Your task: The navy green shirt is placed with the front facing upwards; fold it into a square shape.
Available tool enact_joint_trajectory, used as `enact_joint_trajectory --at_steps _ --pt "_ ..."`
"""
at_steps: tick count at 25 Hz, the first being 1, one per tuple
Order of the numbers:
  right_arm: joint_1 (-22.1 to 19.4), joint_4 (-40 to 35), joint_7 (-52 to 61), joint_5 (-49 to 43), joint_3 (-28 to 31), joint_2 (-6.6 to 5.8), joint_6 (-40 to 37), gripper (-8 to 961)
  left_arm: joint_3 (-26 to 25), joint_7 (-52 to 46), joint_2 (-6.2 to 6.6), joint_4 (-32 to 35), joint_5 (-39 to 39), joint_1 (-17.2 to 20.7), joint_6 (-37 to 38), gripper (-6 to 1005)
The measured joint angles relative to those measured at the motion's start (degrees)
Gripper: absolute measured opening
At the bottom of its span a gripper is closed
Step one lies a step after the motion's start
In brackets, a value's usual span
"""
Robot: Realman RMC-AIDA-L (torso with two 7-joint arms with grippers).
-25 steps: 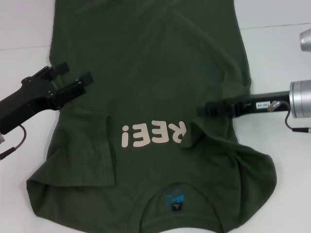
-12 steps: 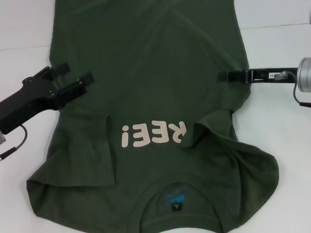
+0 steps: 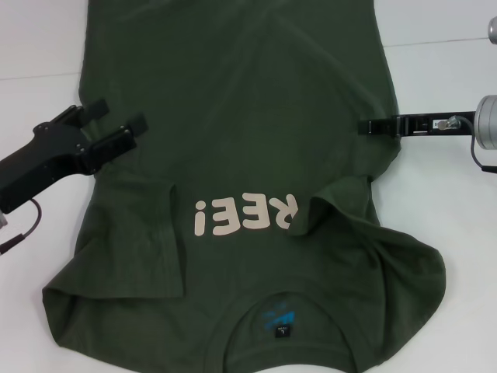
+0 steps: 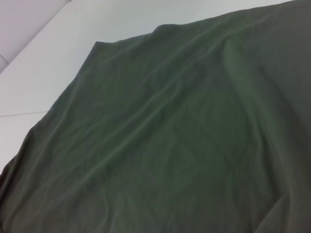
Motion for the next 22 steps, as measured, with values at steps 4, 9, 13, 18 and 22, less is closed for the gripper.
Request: enact_joint_trajectory --at_steps 4,9,13,18,22 --pt "0.0 0.1 0.4 -0.1 0.0 0.03 0.7 512 0.0 0.0 0.04 0.0 0.0 0.0 -0.5 875" --pt "0.1 0.3 0.6 -0.8 -0.4 0.11 2.2 508 0.1 0.1 0.11 0.0 0.0 0.0 -0.6 875" --pt "0.6 1.7 0.6 -1.0 -1.9 0.16 3.1 505 0.0 0.3 0.11 0.0 0.0 -0.1 -0.7 876" --pt "1.0 2.5 0.6 -1.0 -4.1 0.43 3.5 500 0.0 0.5 0.10 0.0 0.0 -0.1 -0.7 876" --pt "1.0 2.5 0.6 -0.9 -4.3 0.51 3.2 497 0.0 0.5 0.15 0.0 0.0 -0.1 -0.8 876"
